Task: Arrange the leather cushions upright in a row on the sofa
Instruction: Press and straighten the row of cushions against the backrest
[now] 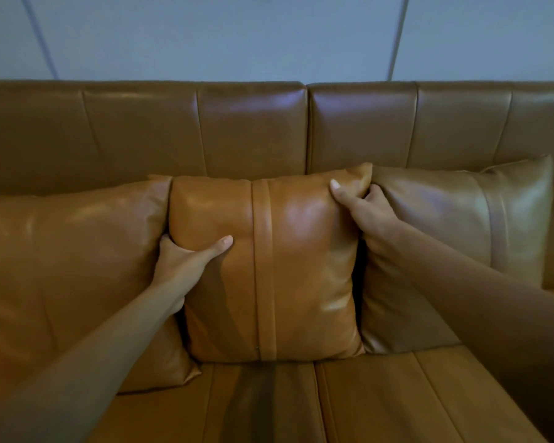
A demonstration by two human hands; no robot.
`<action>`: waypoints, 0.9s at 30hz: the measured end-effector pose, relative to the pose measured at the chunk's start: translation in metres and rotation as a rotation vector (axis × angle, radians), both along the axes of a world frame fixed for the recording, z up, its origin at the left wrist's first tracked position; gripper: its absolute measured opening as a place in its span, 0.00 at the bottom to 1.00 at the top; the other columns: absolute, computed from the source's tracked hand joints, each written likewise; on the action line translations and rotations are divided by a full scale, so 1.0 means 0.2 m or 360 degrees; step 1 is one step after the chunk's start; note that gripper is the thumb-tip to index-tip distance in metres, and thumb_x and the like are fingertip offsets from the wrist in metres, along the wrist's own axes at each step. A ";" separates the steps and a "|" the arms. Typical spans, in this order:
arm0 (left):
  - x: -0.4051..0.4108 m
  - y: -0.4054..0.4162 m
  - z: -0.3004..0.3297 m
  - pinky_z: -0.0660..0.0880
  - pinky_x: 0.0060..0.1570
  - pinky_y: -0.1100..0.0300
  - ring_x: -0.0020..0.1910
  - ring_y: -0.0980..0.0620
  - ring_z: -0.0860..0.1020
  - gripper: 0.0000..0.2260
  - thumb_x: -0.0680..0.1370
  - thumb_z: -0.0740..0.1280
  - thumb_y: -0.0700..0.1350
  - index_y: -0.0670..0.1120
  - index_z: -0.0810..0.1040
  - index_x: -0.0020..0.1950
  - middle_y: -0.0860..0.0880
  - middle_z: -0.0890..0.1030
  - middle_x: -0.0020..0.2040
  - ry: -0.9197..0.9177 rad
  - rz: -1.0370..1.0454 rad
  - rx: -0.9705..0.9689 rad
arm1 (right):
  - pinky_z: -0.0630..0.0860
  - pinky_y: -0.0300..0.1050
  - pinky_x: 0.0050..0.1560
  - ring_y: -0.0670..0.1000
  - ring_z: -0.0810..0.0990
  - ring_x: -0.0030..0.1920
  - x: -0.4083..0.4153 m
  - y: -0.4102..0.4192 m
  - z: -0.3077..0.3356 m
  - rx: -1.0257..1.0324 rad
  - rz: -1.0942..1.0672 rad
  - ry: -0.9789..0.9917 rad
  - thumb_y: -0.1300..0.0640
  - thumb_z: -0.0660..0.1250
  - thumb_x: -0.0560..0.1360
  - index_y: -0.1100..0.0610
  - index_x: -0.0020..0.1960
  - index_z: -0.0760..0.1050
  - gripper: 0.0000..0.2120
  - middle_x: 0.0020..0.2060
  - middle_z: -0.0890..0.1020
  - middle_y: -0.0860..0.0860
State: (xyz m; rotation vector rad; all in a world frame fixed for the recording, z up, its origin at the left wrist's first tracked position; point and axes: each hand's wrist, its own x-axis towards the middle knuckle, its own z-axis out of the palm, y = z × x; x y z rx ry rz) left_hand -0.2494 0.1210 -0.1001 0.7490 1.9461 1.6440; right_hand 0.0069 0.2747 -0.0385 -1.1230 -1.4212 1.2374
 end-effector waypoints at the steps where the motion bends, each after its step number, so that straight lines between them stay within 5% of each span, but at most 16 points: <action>1: 0.00 0.00 -0.01 0.69 0.69 0.38 0.72 0.40 0.71 0.68 0.49 0.81 0.67 0.50 0.54 0.82 0.46 0.70 0.76 0.0009 0.0018 -0.0001 | 0.78 0.56 0.65 0.53 0.80 0.63 -0.01 0.00 -0.01 0.0044 -0.0047 -0.0013 0.36 0.79 0.65 0.55 0.74 0.66 0.46 0.64 0.80 0.50; 15: -0.05 0.05 -0.03 0.65 0.73 0.39 0.76 0.42 0.66 0.66 0.53 0.84 0.65 0.58 0.48 0.82 0.49 0.66 0.79 0.0008 0.0051 -0.0016 | 0.77 0.54 0.67 0.49 0.80 0.66 -0.03 0.07 -0.15 0.0208 -0.0117 0.0105 0.32 0.82 0.56 0.48 0.78 0.66 0.56 0.68 0.80 0.46; 21: -0.04 0.06 -0.02 0.65 0.73 0.38 0.76 0.41 0.65 0.67 0.53 0.84 0.64 0.58 0.47 0.83 0.48 0.65 0.79 -0.0012 0.0042 -0.0066 | 0.74 0.51 0.70 0.48 0.76 0.68 -0.03 0.04 -0.07 0.0122 -0.0017 0.0169 0.62 0.78 0.72 0.46 0.83 0.56 0.48 0.73 0.73 0.47; 27: -0.05 0.06 -0.01 0.65 0.72 0.36 0.76 0.40 0.65 0.67 0.53 0.83 0.65 0.58 0.47 0.83 0.47 0.65 0.80 0.0005 0.0064 -0.0144 | 0.68 0.41 0.70 0.43 0.72 0.68 -0.03 0.00 0.00 0.0382 -0.0006 -0.0292 0.66 0.72 0.77 0.43 0.83 0.50 0.45 0.71 0.71 0.43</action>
